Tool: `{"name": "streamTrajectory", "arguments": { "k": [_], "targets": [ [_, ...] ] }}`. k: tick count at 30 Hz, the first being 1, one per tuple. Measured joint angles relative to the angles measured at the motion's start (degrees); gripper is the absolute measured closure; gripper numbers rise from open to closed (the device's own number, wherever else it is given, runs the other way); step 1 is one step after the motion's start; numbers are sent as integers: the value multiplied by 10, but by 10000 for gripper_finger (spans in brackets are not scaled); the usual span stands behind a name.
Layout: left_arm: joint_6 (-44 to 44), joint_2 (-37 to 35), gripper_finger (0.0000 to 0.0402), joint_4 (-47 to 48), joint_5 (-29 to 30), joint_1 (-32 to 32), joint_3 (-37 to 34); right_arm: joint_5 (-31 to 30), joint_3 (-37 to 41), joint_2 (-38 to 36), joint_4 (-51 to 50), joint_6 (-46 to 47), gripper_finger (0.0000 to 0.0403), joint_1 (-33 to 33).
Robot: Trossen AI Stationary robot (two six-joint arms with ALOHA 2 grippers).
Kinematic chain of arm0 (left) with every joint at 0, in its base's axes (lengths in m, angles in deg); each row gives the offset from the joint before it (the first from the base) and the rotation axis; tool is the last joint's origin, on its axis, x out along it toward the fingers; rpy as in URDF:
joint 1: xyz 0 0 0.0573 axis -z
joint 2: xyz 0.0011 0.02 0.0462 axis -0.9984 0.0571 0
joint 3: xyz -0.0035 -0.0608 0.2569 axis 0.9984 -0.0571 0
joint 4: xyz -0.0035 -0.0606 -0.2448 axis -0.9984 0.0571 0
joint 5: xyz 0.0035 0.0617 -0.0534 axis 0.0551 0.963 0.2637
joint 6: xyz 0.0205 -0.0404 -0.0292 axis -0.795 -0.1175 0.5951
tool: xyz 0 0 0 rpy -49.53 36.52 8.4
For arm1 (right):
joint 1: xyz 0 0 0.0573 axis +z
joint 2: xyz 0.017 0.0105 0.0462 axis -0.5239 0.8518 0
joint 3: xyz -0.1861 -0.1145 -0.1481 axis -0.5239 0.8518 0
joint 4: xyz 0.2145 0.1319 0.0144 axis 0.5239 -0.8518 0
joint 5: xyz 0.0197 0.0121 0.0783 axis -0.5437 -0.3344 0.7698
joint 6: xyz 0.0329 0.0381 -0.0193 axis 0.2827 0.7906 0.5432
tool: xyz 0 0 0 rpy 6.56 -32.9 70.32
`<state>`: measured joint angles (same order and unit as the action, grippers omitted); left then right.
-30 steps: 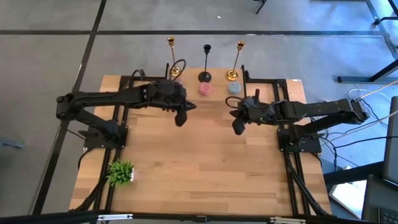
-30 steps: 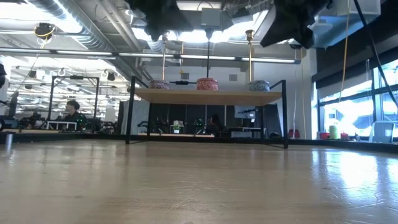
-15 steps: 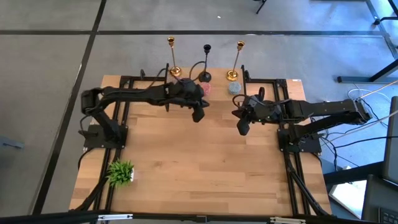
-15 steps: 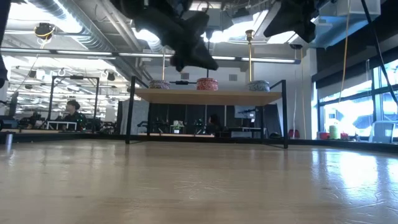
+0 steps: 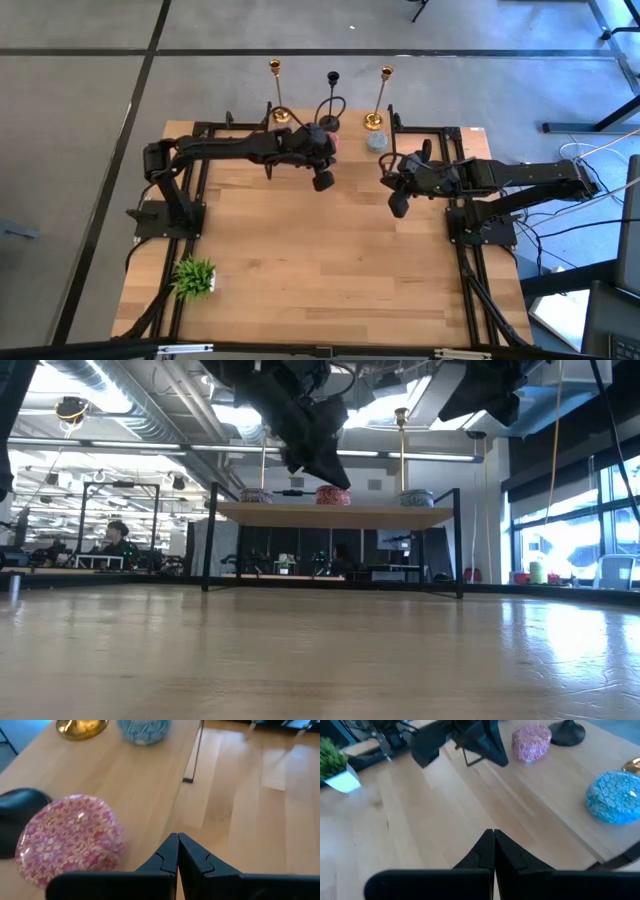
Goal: Pick & Place candle stick holders
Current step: Adjust the pink scented candle on the shelf
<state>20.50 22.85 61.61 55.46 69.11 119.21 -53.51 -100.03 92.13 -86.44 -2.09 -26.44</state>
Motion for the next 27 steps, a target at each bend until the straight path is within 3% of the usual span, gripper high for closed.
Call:
{"name": "streamTrajectory", "arguments": {
  "k": [27],
  "targets": [
    [-36, 7, 400, 2, -1, -41, 0, 0, 0, -8, -25, -4, 403, 0]
  ]
}}
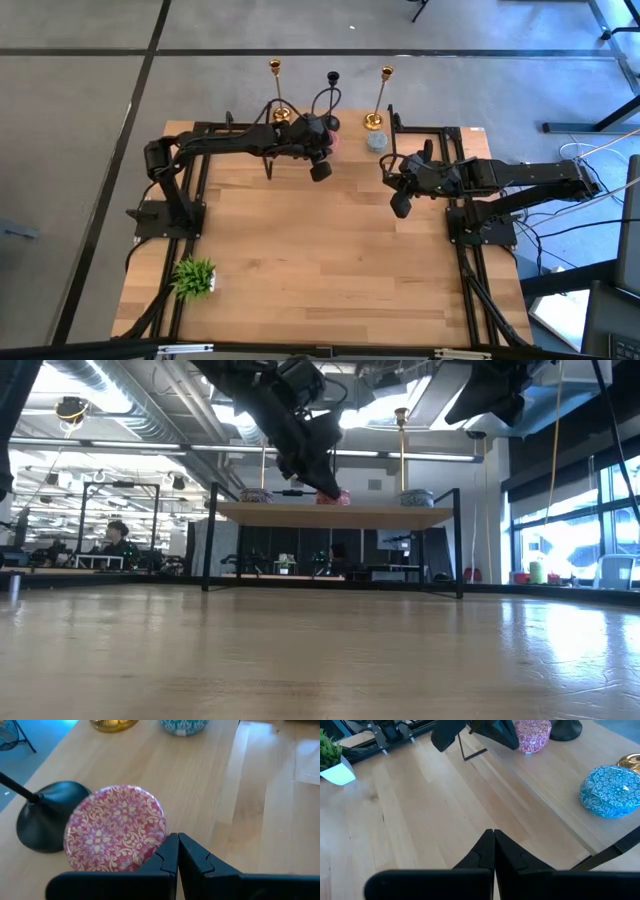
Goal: Pick & Place candle stick holders
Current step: Adjust the pink scented candle on the shelf
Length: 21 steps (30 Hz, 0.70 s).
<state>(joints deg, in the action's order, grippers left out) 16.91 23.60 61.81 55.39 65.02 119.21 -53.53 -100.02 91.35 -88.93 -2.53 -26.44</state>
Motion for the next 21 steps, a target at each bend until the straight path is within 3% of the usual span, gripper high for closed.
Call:
{"name": "streamTrajectory", "arguments": {
  "k": [21],
  "targets": [
    [-9, 5, 400, -9, -1, -15, 0, 1, 0, 0, 0, -12, 403, -15]
  ]
}}
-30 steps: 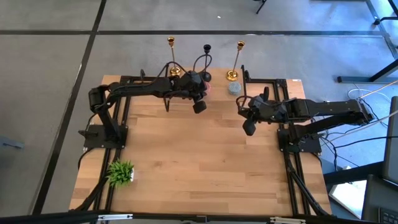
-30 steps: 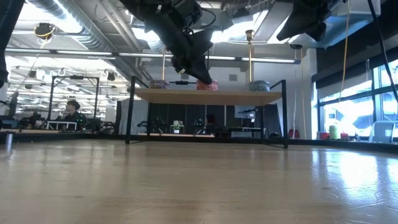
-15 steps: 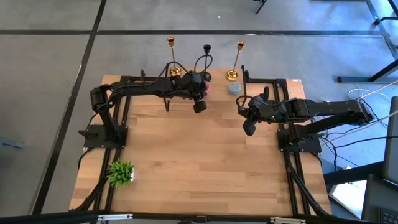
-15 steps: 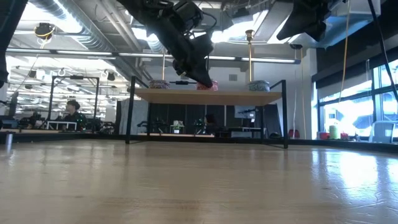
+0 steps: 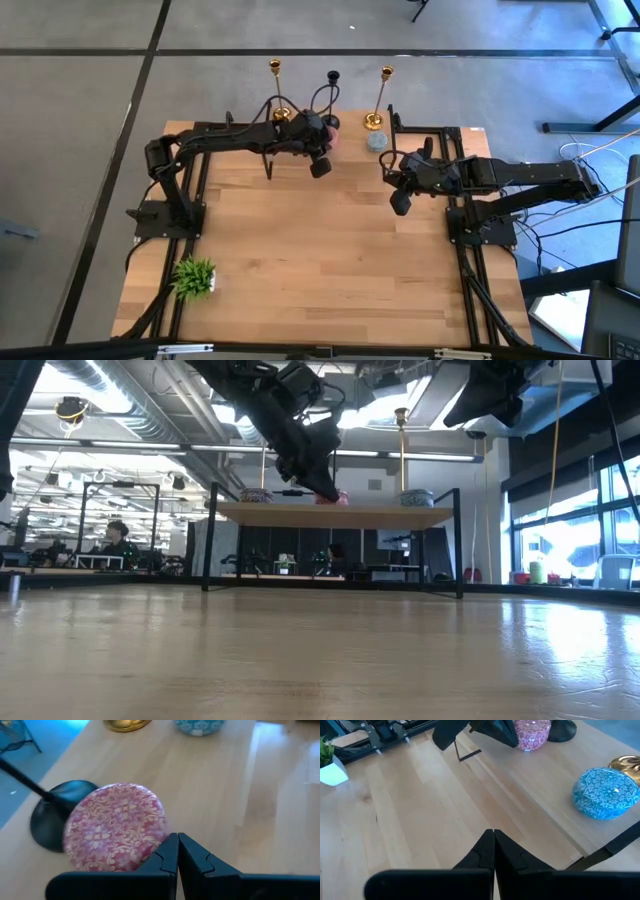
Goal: Pick & Place candle stick holders
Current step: Adjust the pink scented candle on the shelf, then adjust the blue scented candle on the shelf
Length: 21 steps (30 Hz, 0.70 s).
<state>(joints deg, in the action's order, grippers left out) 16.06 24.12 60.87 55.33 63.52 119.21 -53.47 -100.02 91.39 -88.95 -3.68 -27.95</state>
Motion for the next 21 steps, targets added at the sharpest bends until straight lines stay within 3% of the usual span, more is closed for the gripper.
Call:
{"name": "streamTrajectory", "arguments": {
  "k": [9, 13, 16, 21],
  "targets": [
    [59, -27, 400, 47, -158, 33, 55, 84, 0, 0, 2, -43, 403, -52],
    [81, -58, 400, 51, -174, 52, 60, 124, 0, 0, 13, -82, 403, -88],
    [91, -80, 400, 81, -128, 61, 61, 147, 0, 2, 15, -108, 403, -119],
    [113, -115, 400, 118, 37, 64, 61, 190, 12, 18, 26, -148, 403, -177]
  ]
}}
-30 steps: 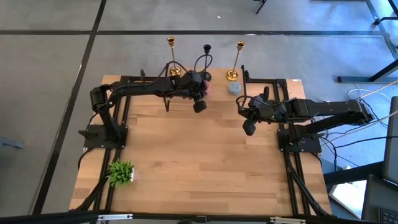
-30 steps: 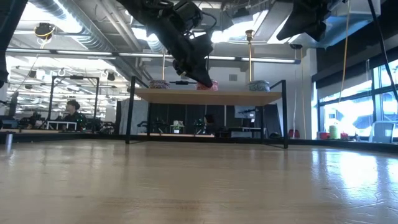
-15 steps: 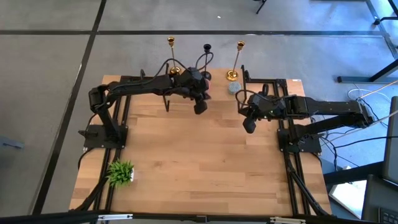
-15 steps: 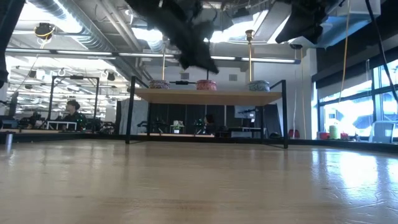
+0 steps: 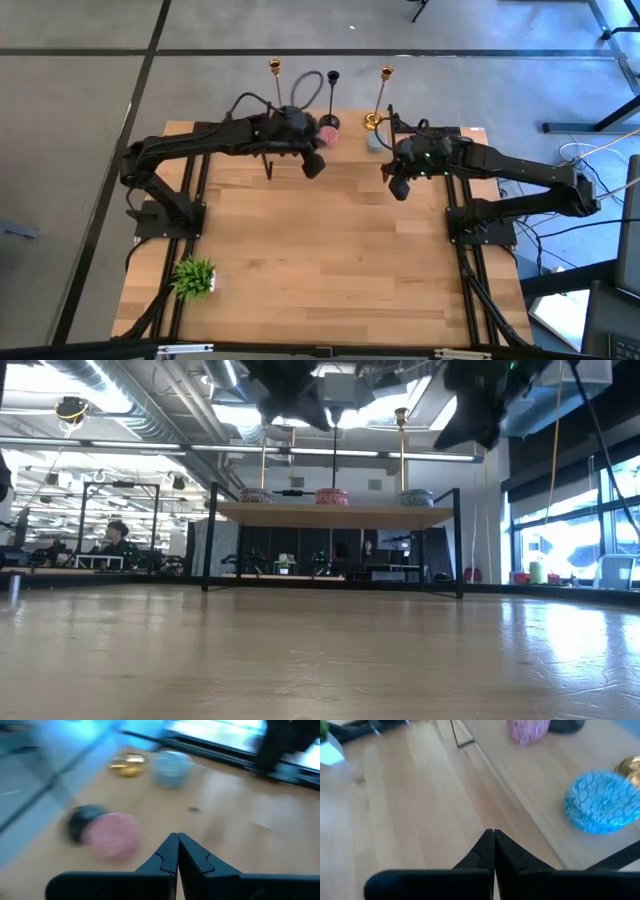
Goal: Pick & Place candle stick holders
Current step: Adjust the blue scented candle on the shelf
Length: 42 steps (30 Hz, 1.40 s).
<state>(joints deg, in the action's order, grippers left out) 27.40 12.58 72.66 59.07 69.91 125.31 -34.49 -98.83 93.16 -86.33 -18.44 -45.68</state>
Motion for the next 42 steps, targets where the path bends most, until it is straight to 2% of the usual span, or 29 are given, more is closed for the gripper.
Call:
{"name": "streamTrajectory", "arguments": {
  "k": [3, 6, 17, 31, 42],
  "targets": [
    [20, -18, 400, 1, 84, -1, 0, 31, 18, 17, 13, -15, 403, -35],
    [27, -30, 400, -3, 114, -2, 0, 43, 21, 36, 28, -35, 403, -57],
    [54, -33, 400, -4, 116, 10, 0, 45, 21, 86, 57, -81, 403, -91],
    [76, -33, 400, -3, 129, 25, 0, -5, 21, 93, 82, -109, 403, -124],
    [84, -33, 400, -3, 129, 26, 0, -14, 21, 100, 88, -124, 403, -149]
  ]
}}
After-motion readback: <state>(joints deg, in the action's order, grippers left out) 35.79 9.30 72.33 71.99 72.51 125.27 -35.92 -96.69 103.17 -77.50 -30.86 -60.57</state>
